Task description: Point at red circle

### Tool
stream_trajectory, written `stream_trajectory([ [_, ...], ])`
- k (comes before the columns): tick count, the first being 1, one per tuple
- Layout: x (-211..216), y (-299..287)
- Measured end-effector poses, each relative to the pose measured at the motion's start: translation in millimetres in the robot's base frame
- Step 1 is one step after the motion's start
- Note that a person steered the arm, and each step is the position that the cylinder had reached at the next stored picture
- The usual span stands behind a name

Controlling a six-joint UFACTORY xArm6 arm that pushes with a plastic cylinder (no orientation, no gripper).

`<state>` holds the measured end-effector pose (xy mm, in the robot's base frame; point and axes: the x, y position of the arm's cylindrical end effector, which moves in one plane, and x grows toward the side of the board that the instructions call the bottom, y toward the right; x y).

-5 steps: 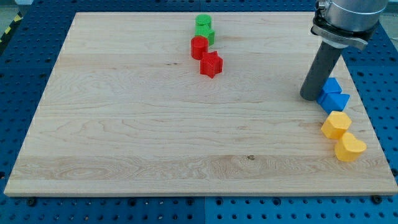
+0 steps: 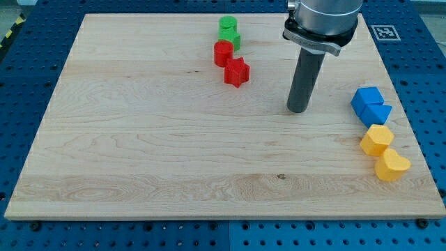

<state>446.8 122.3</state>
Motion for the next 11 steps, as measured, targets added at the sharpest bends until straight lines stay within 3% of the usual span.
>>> stream_trajectory([
  [2,0,4],
  [4,-7,-125],
  [6,-90,-234],
  [7,-140,-217],
  [8,-153,-202],
  [11,-150,-160],
])
